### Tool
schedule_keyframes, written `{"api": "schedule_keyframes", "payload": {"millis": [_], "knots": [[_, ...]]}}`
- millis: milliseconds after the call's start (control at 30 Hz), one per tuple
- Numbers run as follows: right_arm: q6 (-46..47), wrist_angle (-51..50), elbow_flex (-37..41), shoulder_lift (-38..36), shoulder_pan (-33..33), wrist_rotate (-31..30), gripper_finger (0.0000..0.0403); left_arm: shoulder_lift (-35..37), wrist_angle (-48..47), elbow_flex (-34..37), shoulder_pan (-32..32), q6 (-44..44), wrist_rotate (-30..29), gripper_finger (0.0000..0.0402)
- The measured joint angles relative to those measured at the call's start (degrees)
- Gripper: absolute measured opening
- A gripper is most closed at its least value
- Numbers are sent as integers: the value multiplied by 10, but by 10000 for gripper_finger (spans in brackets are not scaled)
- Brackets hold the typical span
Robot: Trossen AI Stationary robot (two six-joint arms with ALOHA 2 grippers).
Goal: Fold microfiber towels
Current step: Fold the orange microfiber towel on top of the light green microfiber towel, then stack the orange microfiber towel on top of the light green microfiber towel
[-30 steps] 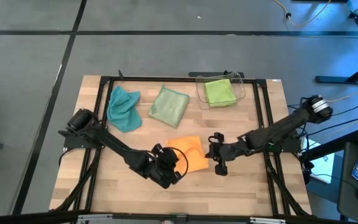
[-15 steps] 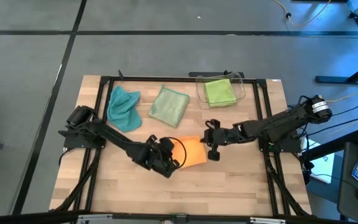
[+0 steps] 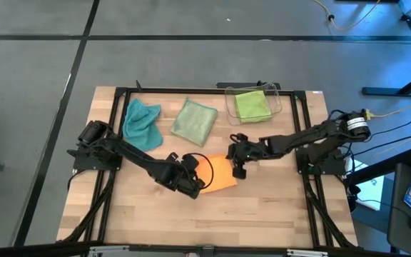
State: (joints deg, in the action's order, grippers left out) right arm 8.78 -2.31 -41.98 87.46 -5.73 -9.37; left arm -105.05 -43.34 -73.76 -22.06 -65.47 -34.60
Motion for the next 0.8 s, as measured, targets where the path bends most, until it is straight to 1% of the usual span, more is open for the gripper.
{"api": "schedule_keyframes", "payload": {"millis": [133,267,467,567,700,800], "knots": [[15,0,0,1,6,0,22,0,-9,0,3,6,-3,0],[26,-2,0,2,14,0,62,0,-20,0,15,11,-1,5],[27,-4,0,2,15,0,129,0,-27,0,49,27,79,49],[27,-4,0,2,15,0,154,0,-27,0,58,31,86,74],[25,-8,0,-6,14,0,174,0,-38,0,70,31,86,97],[15,-24,0,-33,3,0,176,0,-61,0,71,26,84,102]]}}
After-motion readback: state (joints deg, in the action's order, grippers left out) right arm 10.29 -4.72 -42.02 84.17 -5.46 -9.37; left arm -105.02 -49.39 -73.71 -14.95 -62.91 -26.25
